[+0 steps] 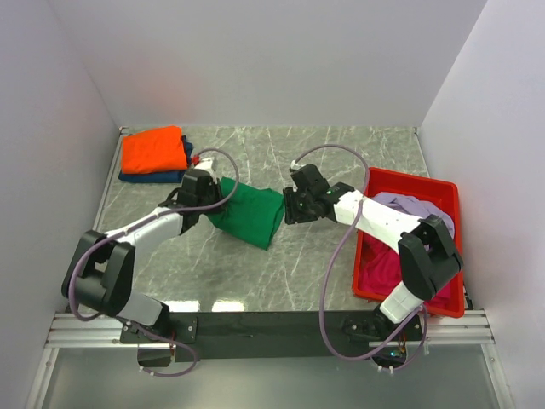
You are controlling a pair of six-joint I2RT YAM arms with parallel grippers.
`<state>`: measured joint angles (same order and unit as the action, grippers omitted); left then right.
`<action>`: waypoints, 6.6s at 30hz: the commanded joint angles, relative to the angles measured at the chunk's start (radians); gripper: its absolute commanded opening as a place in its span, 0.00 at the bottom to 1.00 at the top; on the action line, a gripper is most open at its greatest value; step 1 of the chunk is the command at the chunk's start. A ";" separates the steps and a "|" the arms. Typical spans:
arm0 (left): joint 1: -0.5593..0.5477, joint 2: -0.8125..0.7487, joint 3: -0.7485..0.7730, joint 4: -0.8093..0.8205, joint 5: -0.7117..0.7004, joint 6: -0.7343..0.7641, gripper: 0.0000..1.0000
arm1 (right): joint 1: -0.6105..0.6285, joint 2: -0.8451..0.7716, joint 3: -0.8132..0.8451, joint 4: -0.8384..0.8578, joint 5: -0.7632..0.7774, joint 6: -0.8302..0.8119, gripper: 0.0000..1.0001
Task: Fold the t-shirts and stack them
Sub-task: Neatly place the folded tshirt to the corner
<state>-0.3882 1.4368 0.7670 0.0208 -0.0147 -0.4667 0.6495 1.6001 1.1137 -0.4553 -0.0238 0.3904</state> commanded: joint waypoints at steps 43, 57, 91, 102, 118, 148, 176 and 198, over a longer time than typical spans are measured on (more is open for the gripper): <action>-0.092 -0.236 -0.265 -0.062 -0.154 -0.319 0.90 | 0.058 0.155 0.187 0.001 -0.094 -0.038 0.50; -0.049 -0.084 -0.360 0.300 0.051 -0.374 0.91 | 0.065 0.288 0.175 0.027 -0.111 -0.035 0.50; -0.137 0.224 -0.235 0.302 -0.030 -0.363 0.00 | 0.065 0.186 0.068 0.061 -0.082 -0.028 0.50; 0.066 0.198 0.085 0.009 -0.015 0.011 0.00 | 0.010 0.086 0.037 0.061 -0.068 -0.048 0.50; 0.284 0.442 0.722 -0.229 0.171 0.375 0.00 | -0.013 0.023 -0.023 0.106 -0.113 -0.074 0.50; 0.610 0.760 1.336 -0.421 0.415 0.364 0.00 | -0.013 0.058 -0.021 0.109 -0.133 -0.085 0.50; 0.776 0.751 1.149 -0.300 0.372 0.264 0.00 | -0.011 0.018 -0.046 0.122 -0.168 -0.087 0.50; 0.670 0.723 1.167 -0.373 -0.094 0.205 0.99 | -0.010 -0.012 -0.052 0.118 -0.162 -0.090 0.50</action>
<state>0.2966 2.2650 1.9354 -0.3317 0.0437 -0.2253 0.6422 1.6463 1.0725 -0.3542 -0.1856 0.3157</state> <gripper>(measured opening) 0.991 0.498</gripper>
